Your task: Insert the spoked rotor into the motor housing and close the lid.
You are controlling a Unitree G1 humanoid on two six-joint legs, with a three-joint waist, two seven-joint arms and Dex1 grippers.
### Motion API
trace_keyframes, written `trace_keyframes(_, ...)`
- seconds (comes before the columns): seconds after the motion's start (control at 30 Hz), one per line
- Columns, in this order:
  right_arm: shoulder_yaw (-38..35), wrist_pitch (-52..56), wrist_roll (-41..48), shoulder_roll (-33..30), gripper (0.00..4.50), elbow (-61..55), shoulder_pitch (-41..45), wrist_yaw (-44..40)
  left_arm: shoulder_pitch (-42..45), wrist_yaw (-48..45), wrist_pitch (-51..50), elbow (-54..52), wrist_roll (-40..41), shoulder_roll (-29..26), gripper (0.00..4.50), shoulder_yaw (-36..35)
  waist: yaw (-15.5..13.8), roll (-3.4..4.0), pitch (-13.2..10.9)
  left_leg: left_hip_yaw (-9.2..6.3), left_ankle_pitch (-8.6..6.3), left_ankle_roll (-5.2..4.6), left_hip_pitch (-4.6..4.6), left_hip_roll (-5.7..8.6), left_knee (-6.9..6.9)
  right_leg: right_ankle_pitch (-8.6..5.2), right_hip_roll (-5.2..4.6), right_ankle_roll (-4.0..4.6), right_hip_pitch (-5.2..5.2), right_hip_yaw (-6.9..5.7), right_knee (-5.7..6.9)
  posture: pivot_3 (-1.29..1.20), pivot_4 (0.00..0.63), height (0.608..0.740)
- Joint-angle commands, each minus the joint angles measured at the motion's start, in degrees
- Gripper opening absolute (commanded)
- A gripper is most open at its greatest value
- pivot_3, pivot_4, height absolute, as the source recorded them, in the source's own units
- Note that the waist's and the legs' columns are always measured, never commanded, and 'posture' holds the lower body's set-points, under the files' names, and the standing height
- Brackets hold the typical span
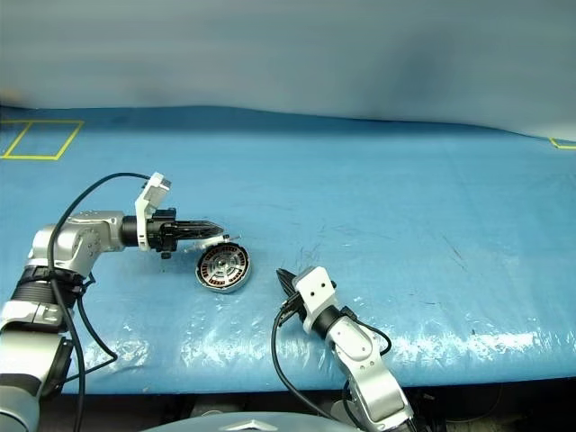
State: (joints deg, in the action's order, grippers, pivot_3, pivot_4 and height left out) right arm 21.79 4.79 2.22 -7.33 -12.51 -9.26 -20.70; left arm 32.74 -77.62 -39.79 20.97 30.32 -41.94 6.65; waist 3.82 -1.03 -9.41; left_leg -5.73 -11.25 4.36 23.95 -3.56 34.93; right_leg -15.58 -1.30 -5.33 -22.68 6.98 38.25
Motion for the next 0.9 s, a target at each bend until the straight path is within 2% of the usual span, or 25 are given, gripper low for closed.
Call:
trace_keyframes(0.03, -0.04, 0.61, 0.15, 0.38, 0.0, -1.77, 0.75, 0.12, -1.84, -2.35, -1.91, -5.34, -0.4, -1.27, 0.02, 1.52, -0.05, 0.0, 0.0, 0.0, 0.0, 0.0, -0.01, 0.0, 0.01, 0.0, 0.0, 0.01, 0.01, 0.0, 0.0, 0.0, 0.15, 0.74)
trace_keyframes(0.17, 0.08, 1.22, 0.18, 0.52, 0.0, -1.86, 1.3, 0.1, -3.99, -3.44, -2.28, -7.93, -2.22, -2.98, 0.02, 3.21, -0.04, 0.0, 0.0, -0.01, 0.0, 0.0, -0.03, -0.01, 0.05, -0.01, 0.01, 0.01, 0.01, 0.0, 0.06, 0.0, 0.15, 0.74)
trace_keyframes(0.3, -0.25, 0.95, 0.27, 0.83, 0.0, -1.87, 1.49, 0.42, -5.8, -2.21, 1.52, -8.75, -5.58, -4.15, 0.02, 3.72, -0.06, 0.01, 0.0, 0.0, 0.0, 0.0, -0.03, 0.0, 0.08, -0.11, 0.0, 0.19, 0.01, 0.01, 0.08, 0.0, 0.15, 0.74)
trace_keyframes(0.5, -2.57, 1.99, 1.55, 0.73, 0.0, -5.86, 1.31, 1.32, -8.67, 4.39, 3.09, -16.24, -0.71, -1.36, 0.02, -5.83, -0.3, 0.0, 0.0, 0.0, 0.0, 0.0, -0.02, -0.01, 0.12, -0.16, -0.01, 0.26, 0.02, 0.01, 0.1, 0.0, 0.15, 0.74)
trace_keyframes(0.67, -4.67, 9.84, 2.13, -0.18, 0.0, -13.48, 4.22, 2.08, -15.83, 16.65, 2.18, -31.95, 7.61, 5.42, 0.02, -17.62, -0.2, 0.05, -0.03, -0.01, 0.0, 0.0, -0.03, -0.01, 0.1, -0.06, -0.03, 0.1, 0.02, 0.01, 0.11, 0.0, 0.15, 0.74)
trace_keyframes(0.7, -4.8, 15.53, 4.25, -1.26, 0.0, -15.34, 5.66, 0.47, -18.69, 20.19, 2.62, -35.89, 8.19, 7.51, 0.02, -19.21, -0.14, 0.06, -0.04, -0.01, 0.0, 0.0, -0.04, -0.01, 0.11, -0.01, -0.04, 0.02, 0.04, 0.01, 0.13, 0.0, 0.15, 0.74)
trace_keyframes(0.8, -3.17, 26.48, 6.26, -4.93, 0.0, -17.94, 10.63, -3.32, -27.54, 28.47, 8.44, -44.54, 3.36, 12.52, 0.02, -19.44, -0.04, 0.08, -0.03, 0.03, 0.0, 0.0, -0.13, 0.0, 0.12, 0.02, -0.08, -0.01, 0.15, 0.03, 0.13, 0.0, 0.15, 0.74)
trace_keyframes(0.9, 0.16, 30.94, 4.92, -7.15, 0.0, -17.49, 15.93, -5.03, -35.29, 39.18, 14.72, -50.23, -0.16, 21.73, 0.02, -19.88, -0.37, 0.07, -0.03, 0.02, 0.01, 0.01, -0.19, 0.0, 0.16, 0.03, -0.06, 0.02, 0.17, 0.02, 0.16, 0.0, 0.15, 0.74)
